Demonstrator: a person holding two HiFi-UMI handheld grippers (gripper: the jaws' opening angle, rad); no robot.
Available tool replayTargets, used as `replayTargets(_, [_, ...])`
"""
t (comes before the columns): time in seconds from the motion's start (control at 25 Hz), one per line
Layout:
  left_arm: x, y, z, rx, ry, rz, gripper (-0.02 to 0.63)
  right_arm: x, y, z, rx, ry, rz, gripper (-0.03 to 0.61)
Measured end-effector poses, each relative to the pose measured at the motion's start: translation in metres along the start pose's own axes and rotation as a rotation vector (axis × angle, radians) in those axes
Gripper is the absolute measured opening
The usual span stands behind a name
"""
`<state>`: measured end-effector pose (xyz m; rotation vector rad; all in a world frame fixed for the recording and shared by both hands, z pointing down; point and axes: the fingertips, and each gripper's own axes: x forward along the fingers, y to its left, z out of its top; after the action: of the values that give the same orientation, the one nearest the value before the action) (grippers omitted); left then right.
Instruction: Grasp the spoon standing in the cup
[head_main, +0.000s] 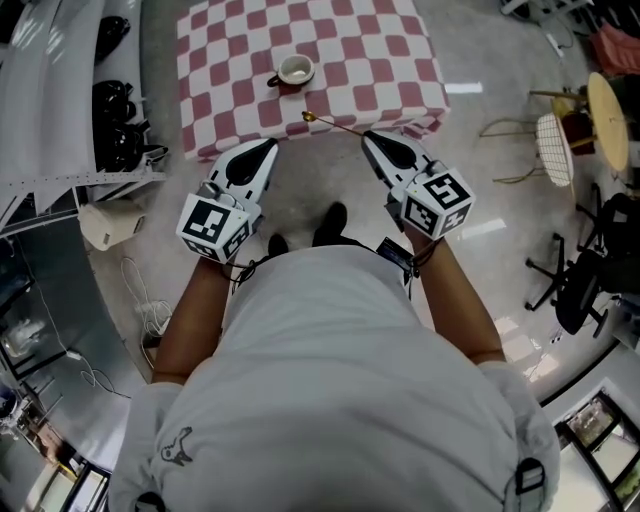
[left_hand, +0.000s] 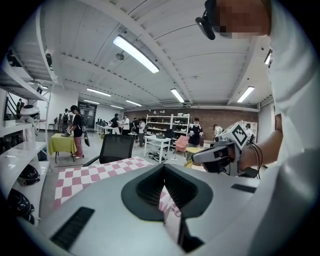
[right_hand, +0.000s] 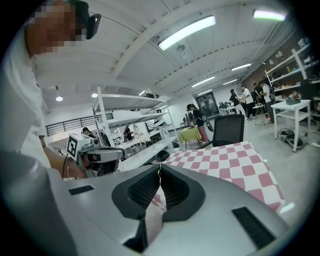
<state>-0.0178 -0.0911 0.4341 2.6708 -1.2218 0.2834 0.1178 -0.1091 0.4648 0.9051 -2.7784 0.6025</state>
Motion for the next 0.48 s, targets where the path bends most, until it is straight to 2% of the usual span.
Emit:
replayTargets(0.28, [-0.037,0.005,-0.005,0.0,-0.016,-0.041,0.011,-0.001,0.04,0.006,0.021,-0.039,-0.035,0.034])
replayTargets(0.48, [-0.071,0.008,-0.014,0.004,-0.019,-0.076,0.011,0.002,0.074,0.007,-0.01,-0.05,-0.063,0.034])
